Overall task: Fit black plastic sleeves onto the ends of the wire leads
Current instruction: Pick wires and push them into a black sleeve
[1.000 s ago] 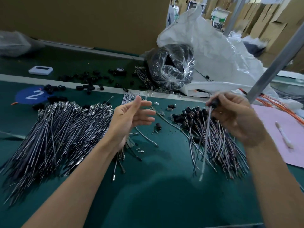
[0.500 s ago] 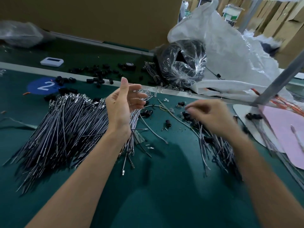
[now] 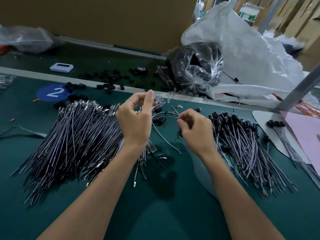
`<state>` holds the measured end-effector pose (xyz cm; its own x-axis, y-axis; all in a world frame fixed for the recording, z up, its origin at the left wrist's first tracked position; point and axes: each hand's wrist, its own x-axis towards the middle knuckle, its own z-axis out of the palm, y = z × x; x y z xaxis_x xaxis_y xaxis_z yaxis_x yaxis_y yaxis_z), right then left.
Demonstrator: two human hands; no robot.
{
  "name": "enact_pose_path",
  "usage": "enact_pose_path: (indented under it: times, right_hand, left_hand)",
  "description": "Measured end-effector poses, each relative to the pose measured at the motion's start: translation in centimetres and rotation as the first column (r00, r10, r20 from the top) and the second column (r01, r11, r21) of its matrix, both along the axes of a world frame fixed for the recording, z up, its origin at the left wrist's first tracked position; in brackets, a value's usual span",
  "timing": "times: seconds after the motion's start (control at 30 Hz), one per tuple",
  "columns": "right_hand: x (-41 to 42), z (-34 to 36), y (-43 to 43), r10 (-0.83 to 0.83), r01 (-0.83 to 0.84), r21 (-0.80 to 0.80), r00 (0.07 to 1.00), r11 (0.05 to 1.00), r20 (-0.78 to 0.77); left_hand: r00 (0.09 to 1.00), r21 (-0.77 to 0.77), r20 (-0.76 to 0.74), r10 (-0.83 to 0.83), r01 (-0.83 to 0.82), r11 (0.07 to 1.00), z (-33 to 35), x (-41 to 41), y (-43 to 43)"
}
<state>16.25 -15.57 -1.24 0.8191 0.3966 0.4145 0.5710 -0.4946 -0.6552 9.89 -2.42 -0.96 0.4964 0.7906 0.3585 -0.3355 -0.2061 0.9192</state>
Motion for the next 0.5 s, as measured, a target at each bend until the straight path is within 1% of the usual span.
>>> enact_pose_path:
  times: [0.03, 0.1, 0.17, 0.23, 0.27, 0.33, 0.37, 0.43, 0.5]
  right_hand:
    - [0.4, 0.1, -0.5, -0.041, 0.042, 0.052, 0.999, 0.998, -0.019]
    - [0.9, 0.3, -1.3, -0.059, 0.077, 0.173, 0.992, 0.982, -0.109]
    - [1.2, 0.4, -1.6, -0.045, 0.097, 0.27, 0.98, 0.958, -0.193]
    - [1.3, 0.5, -1.8, -0.02, 0.093, 0.316, 0.974, 0.944, -0.228]
    - [1.3, 0.5, -1.9, 0.005, 0.069, 0.312, 0.973, 0.948, -0.231]
    - [1.2, 0.4, -1.8, 0.066, -0.016, 0.226, 0.974, 0.974, -0.216]
    - [1.1, 0.3, -1.7, 0.091, -0.059, 0.158, 0.974, 0.986, -0.206]
    - [0.9, 0.0, -1.6, 0.143, -0.134, 0.054, 0.966, 0.99, -0.214]
    - [0.7, 0.0, -1.4, 0.202, -0.201, 0.031, 0.947, 0.979, -0.25]
  left_hand:
    - [0.999, 0.046, -0.003, 0.044, -0.044, 0.998, -0.1, 0.1, 0.0]
    - [0.998, 0.054, -0.03, 0.048, -0.047, 0.997, -0.2, 0.1, 0.1]
    - [0.995, 0.021, -0.098, 0.005, -0.003, 1.0, -0.5, 0.2, 0.3]
    - [0.981, -0.049, -0.178, -0.08, 0.072, 0.996, -0.8, 0.4, 0.5]
    - [0.97, -0.131, -0.183, -0.161, 0.138, 0.982, -0.9, 0.4, 0.5]
    - [0.941, -0.274, -0.12, -0.316, 0.275, 0.921, -0.7, 0.4, 0.4]
    - [0.931, -0.3, -0.074, -0.357, 0.321, 0.898, -0.7, 0.4, 0.3]
    - [0.923, -0.316, 0.004, -0.384, 0.365, 0.876, -0.5, 0.4, 0.2]
    - [0.916, -0.314, 0.046, -0.399, 0.392, 0.865, -0.5, 0.4, 0.2]
